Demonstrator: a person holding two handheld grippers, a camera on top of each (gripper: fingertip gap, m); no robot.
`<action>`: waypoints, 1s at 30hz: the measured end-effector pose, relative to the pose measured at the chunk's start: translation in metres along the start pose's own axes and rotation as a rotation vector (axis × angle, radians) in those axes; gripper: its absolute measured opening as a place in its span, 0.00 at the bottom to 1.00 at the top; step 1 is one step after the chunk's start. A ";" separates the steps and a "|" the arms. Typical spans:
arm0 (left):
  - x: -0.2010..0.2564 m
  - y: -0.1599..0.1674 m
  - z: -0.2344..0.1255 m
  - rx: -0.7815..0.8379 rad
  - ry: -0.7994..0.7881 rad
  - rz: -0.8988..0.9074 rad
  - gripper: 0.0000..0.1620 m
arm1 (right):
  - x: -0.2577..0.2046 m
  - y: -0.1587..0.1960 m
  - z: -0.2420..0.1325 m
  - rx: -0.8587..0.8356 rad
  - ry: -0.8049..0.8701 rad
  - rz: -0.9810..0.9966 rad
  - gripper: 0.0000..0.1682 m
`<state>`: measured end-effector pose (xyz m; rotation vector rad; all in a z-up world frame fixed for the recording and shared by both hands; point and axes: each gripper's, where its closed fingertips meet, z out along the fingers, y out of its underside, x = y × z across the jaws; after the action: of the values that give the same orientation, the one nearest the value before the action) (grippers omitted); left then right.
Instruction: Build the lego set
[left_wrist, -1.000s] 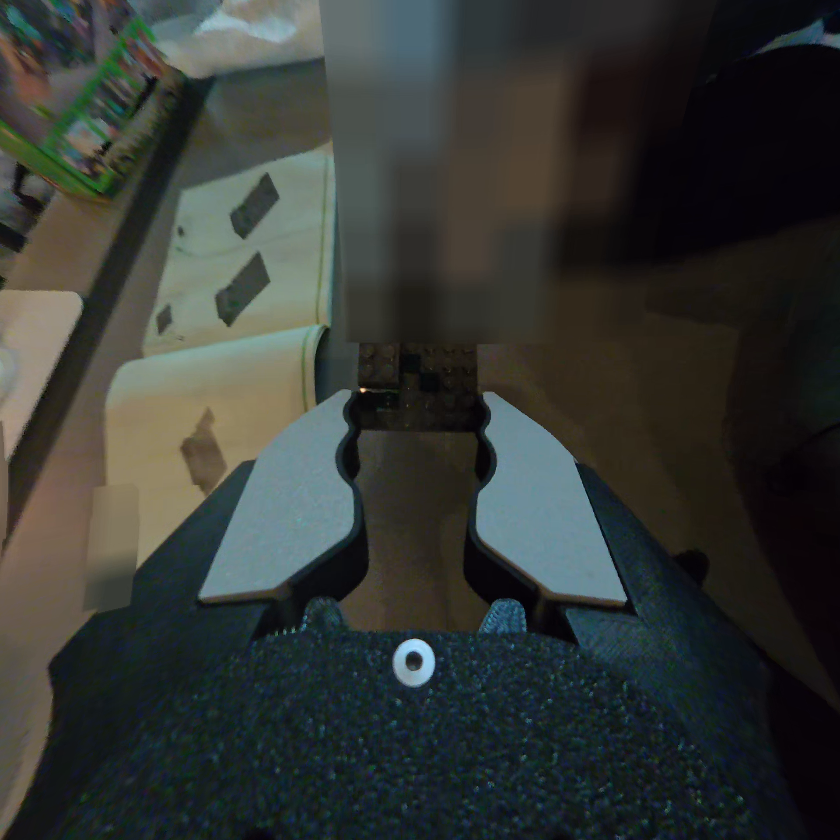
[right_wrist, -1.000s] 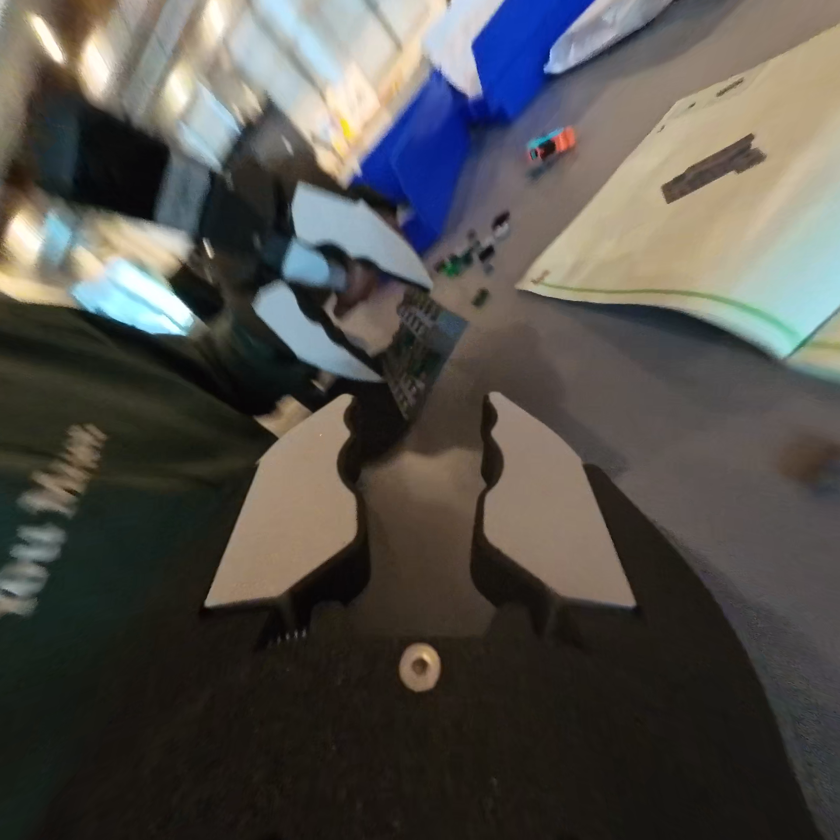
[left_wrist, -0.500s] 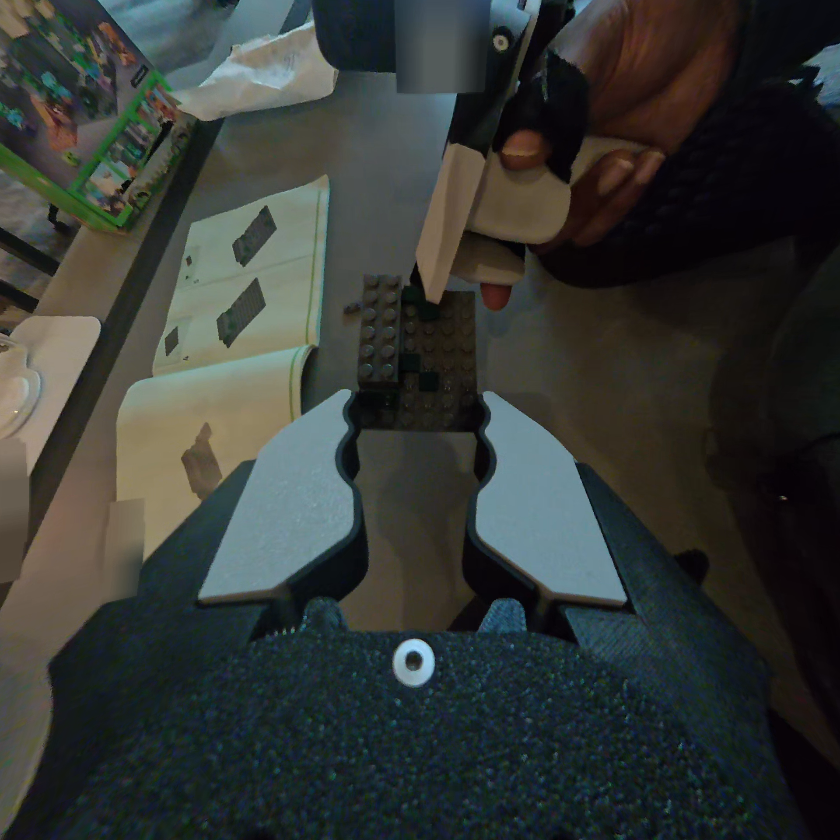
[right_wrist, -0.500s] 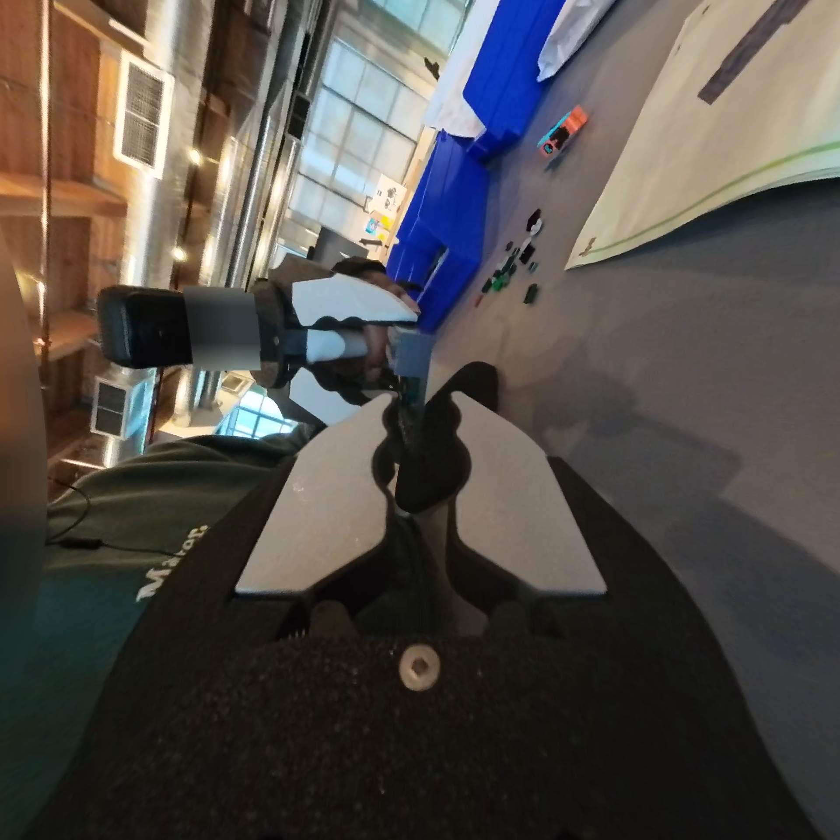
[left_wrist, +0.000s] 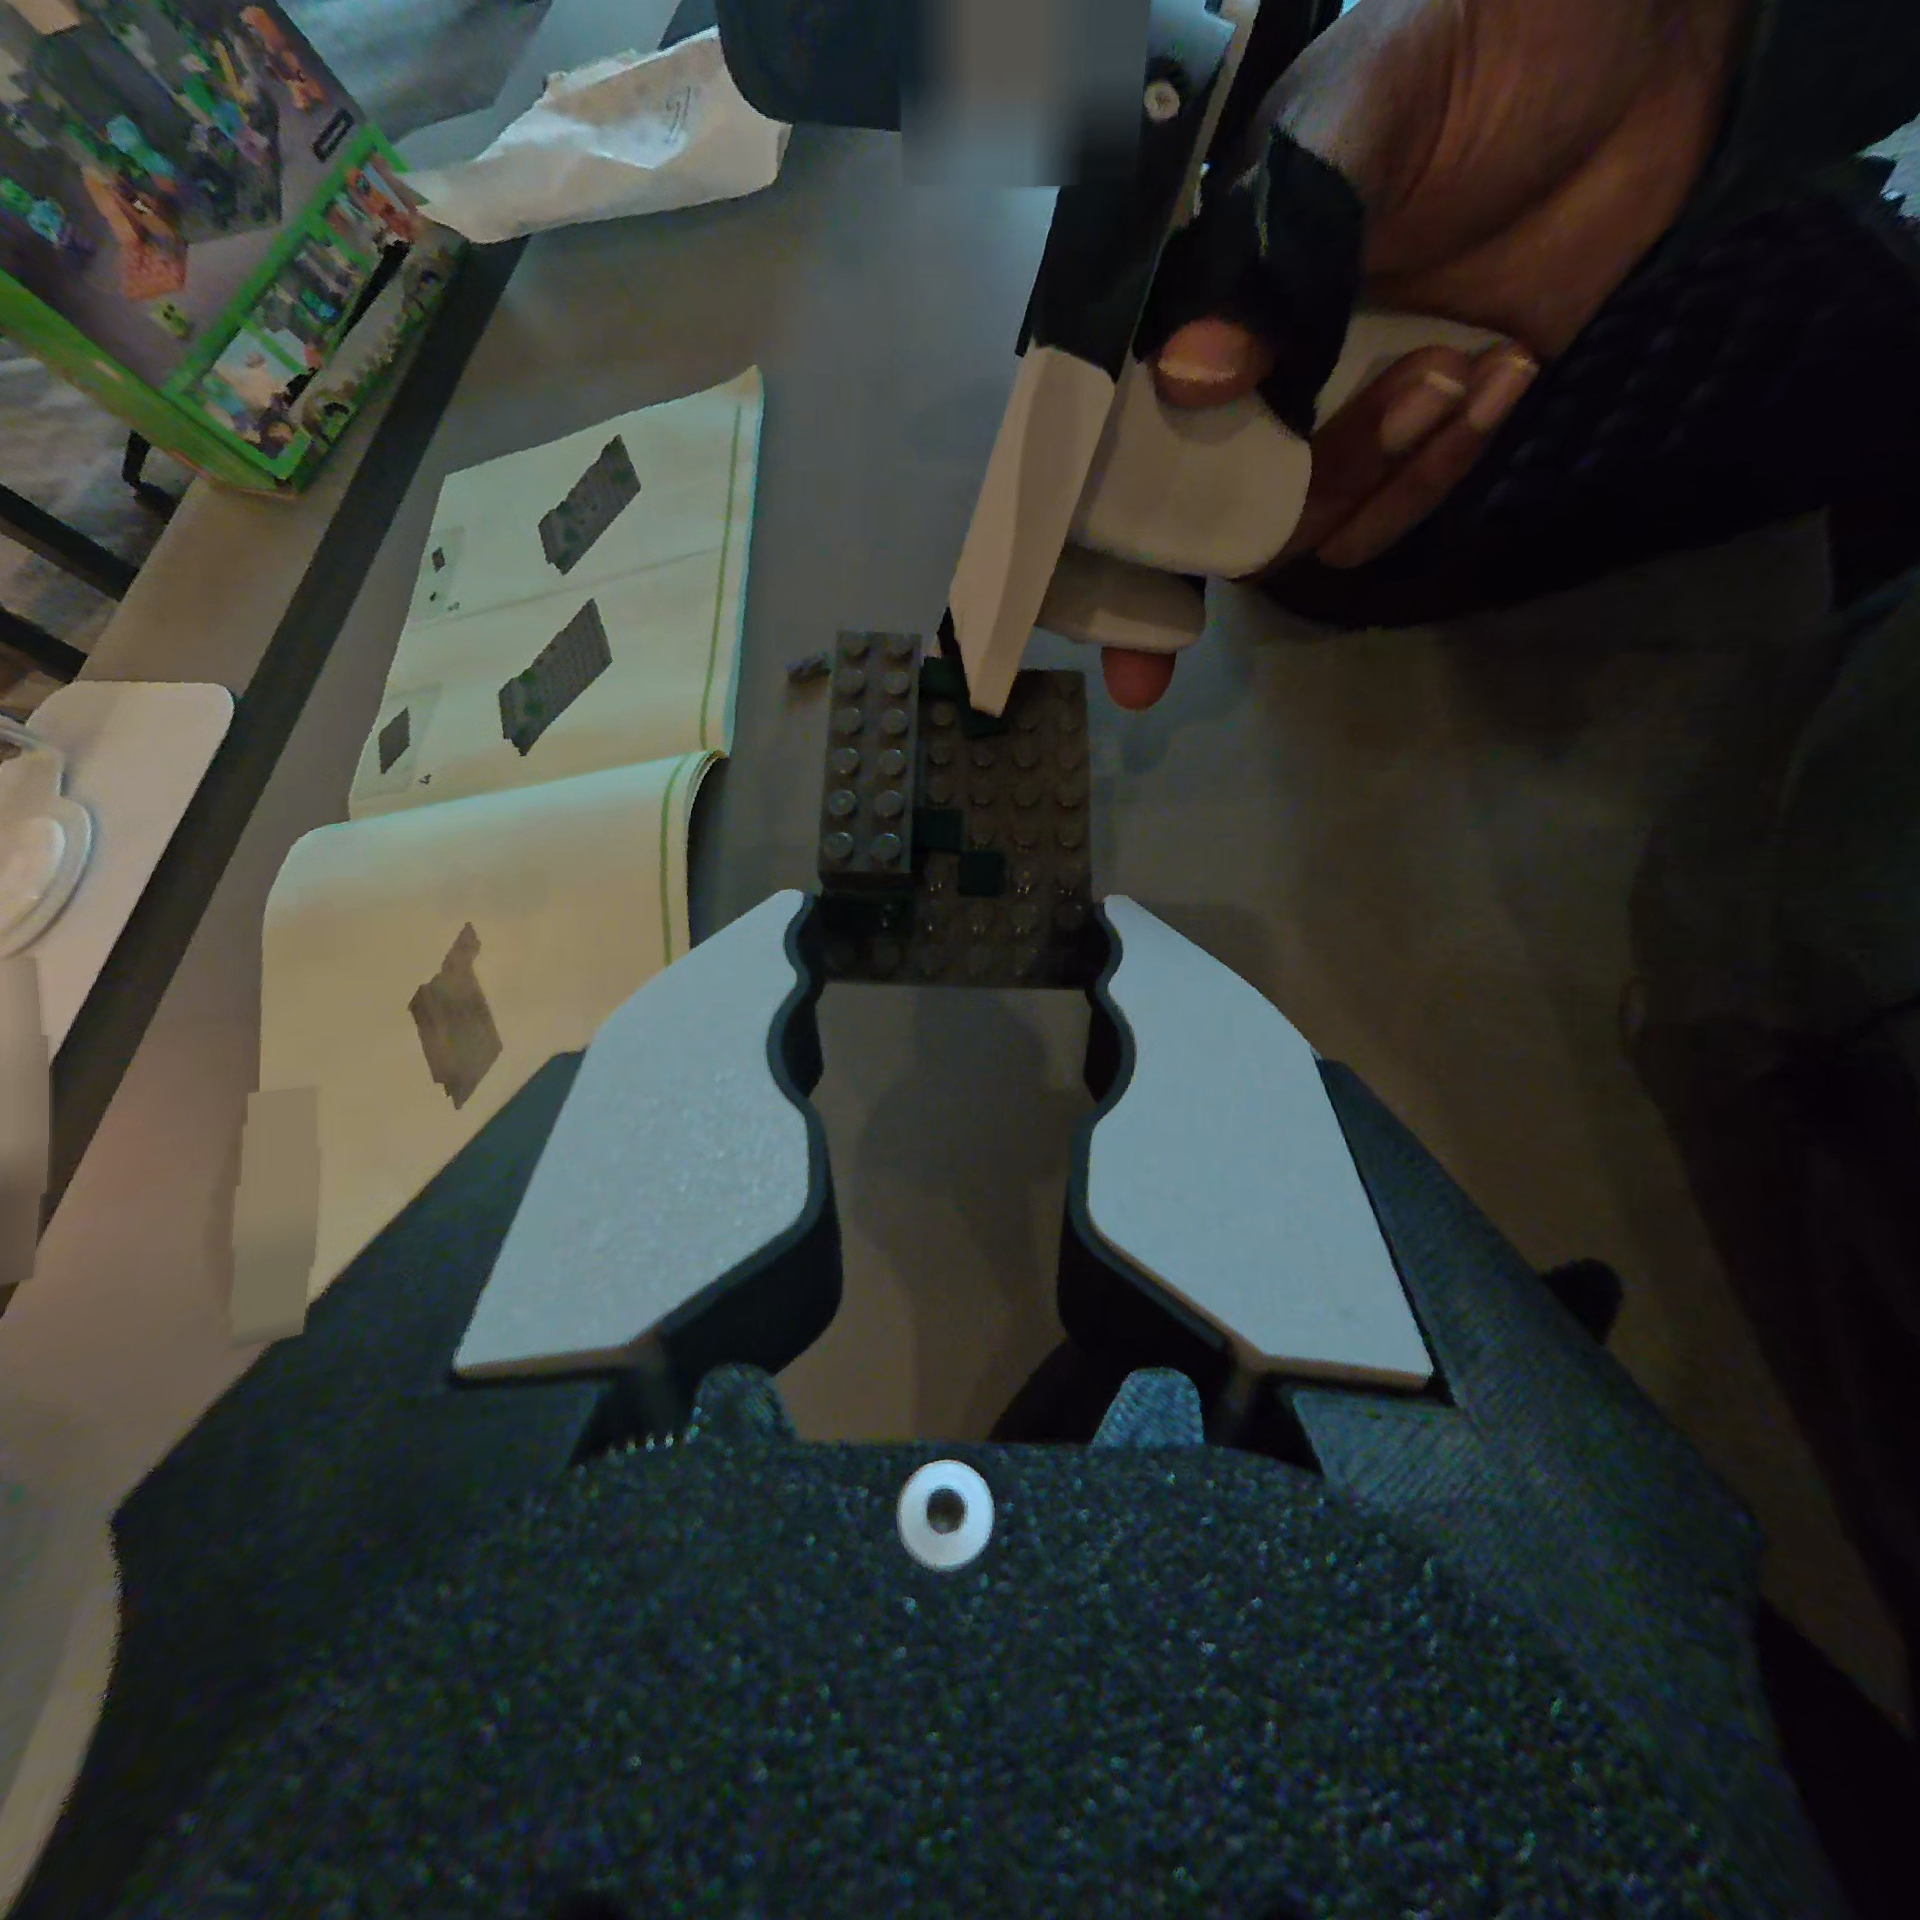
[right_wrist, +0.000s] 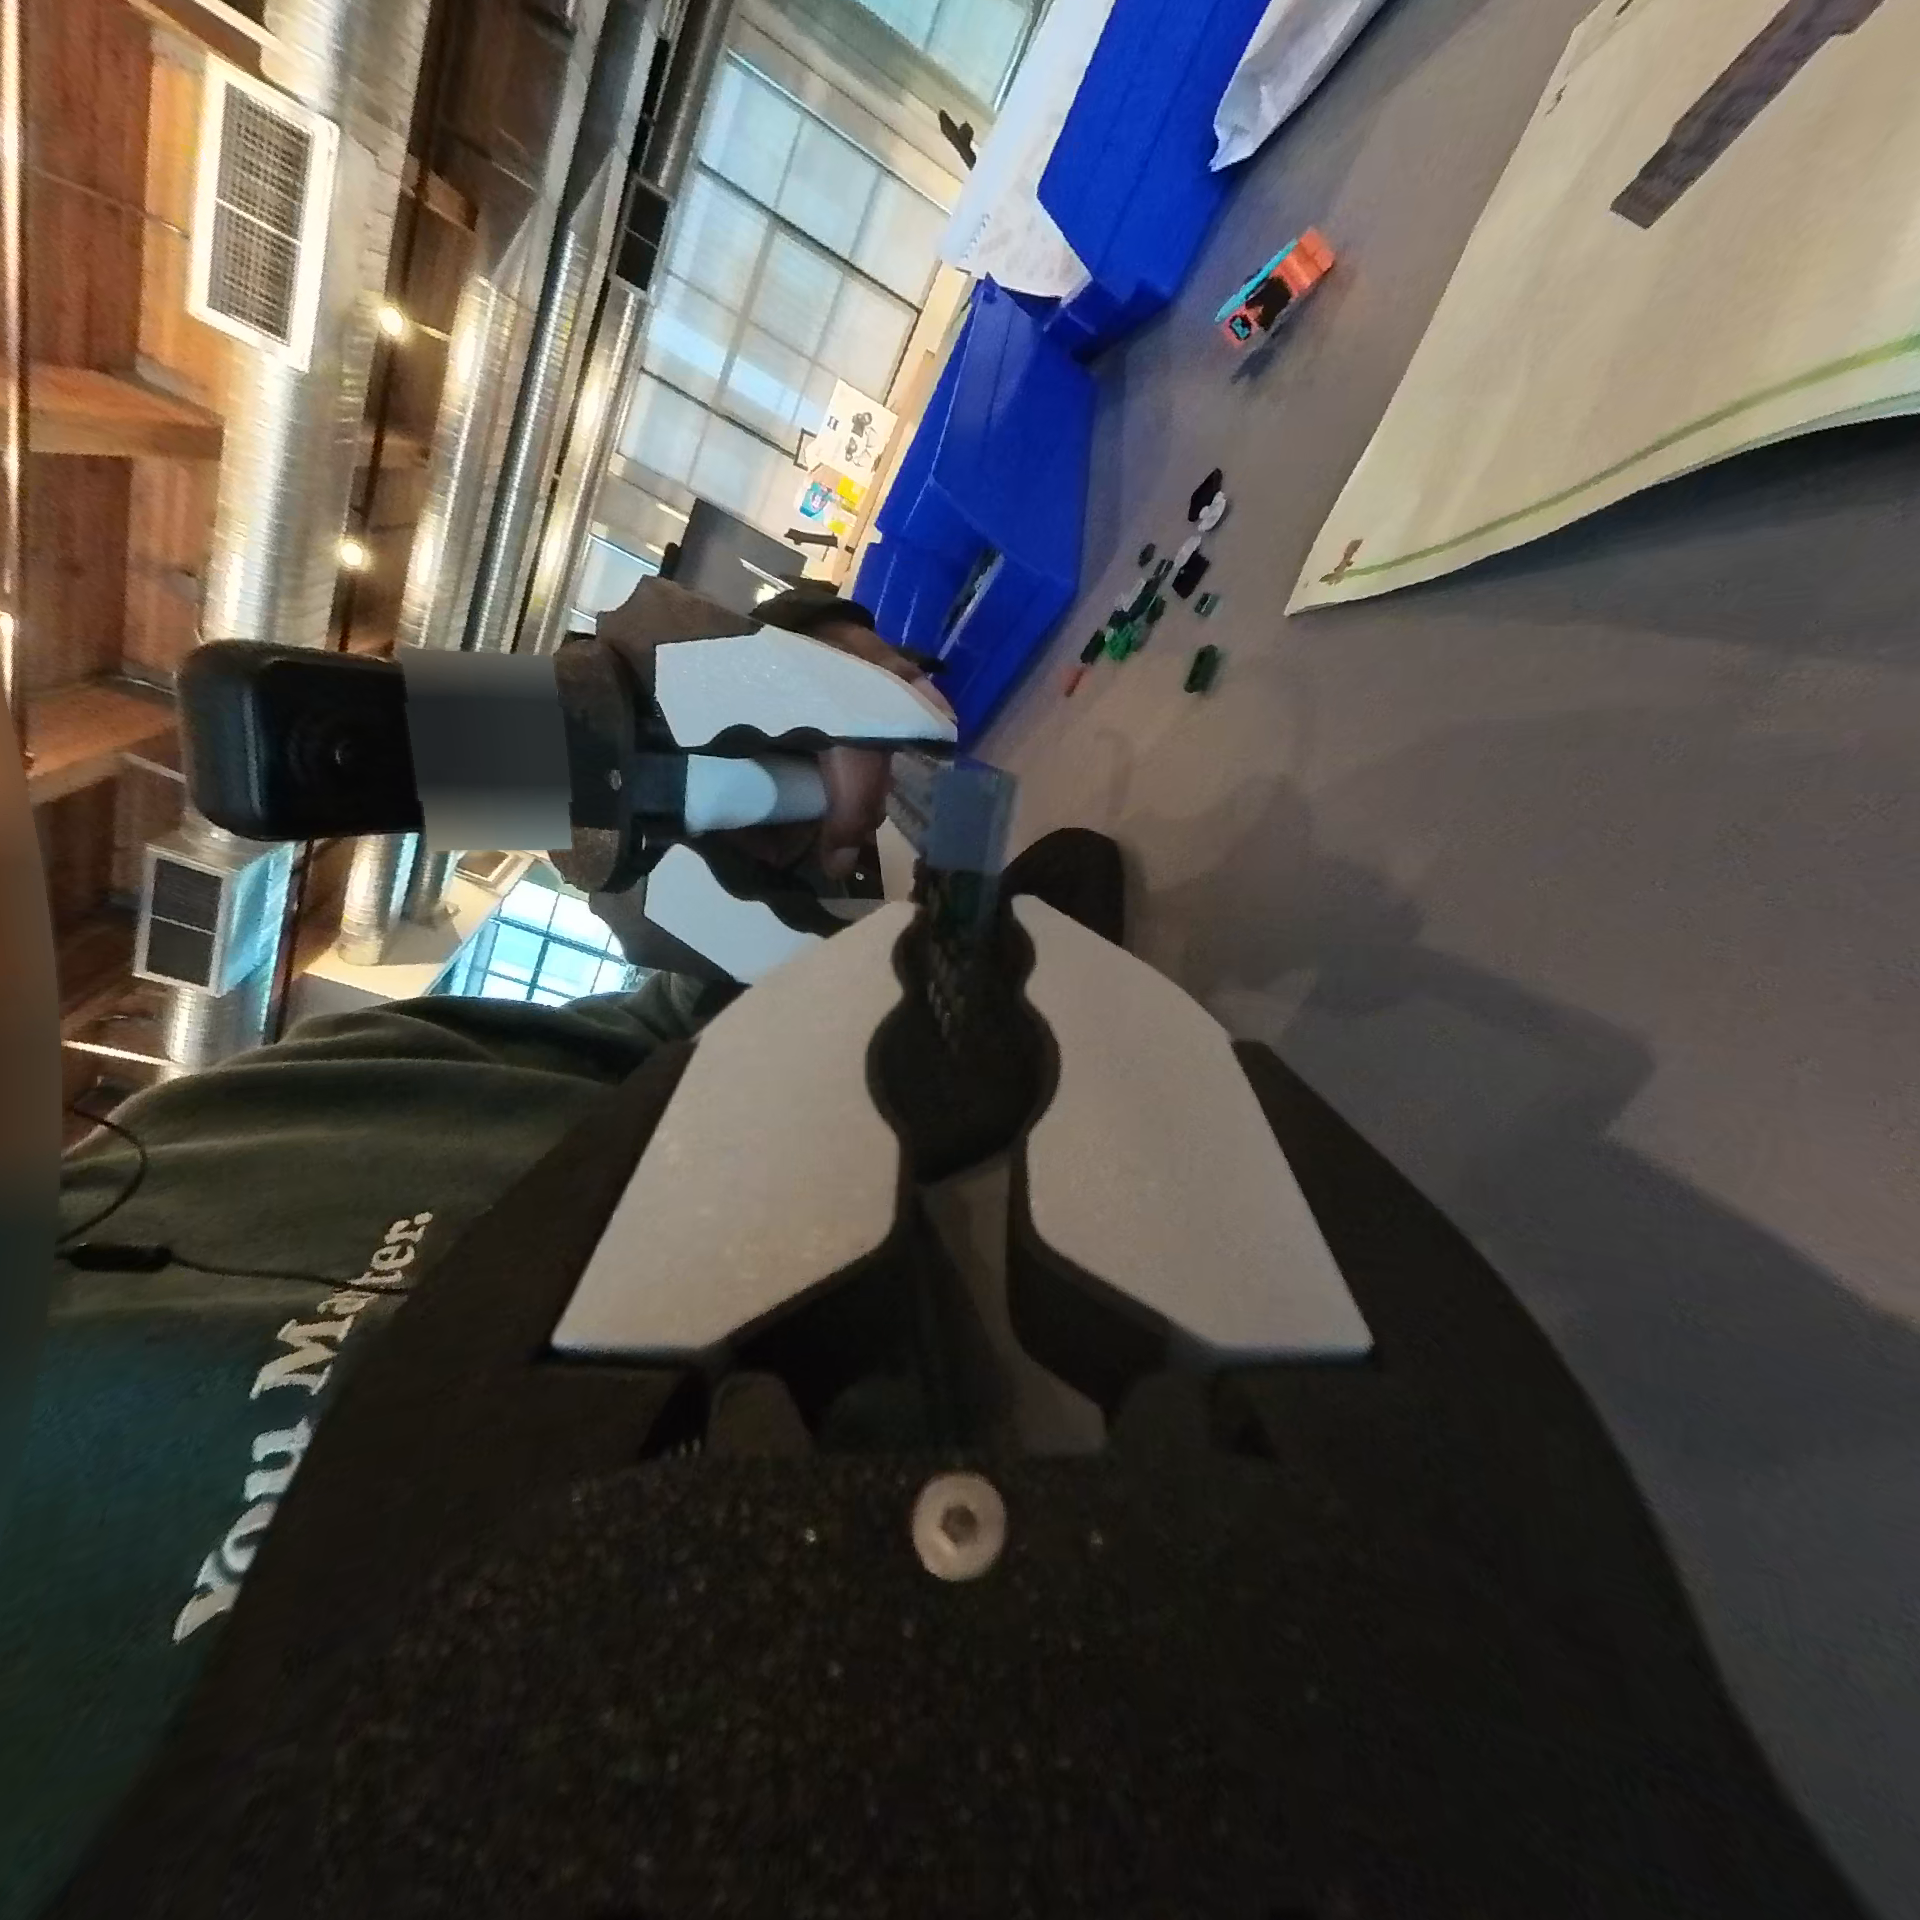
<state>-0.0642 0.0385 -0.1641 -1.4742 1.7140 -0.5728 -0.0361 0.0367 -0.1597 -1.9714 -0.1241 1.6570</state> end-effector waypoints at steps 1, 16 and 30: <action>0.000 0.001 0.000 -0.002 0.000 -0.001 0.30 | 0.000 0.000 0.001 0.000 -0.001 0.001 0.07; -0.003 -0.004 -0.003 0.008 -0.068 -0.007 0.30 | -0.012 -0.008 -0.001 0.109 -0.026 -0.039 0.04; -0.001 -0.008 0.001 -0.001 -0.118 -0.014 0.30 | -0.010 -0.008 -0.006 0.205 0.022 -0.083 0.04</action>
<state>-0.0584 0.0377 -0.1588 -1.4920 1.6138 -0.4824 -0.0311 0.0374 -0.1467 -1.8060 -0.0256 1.5303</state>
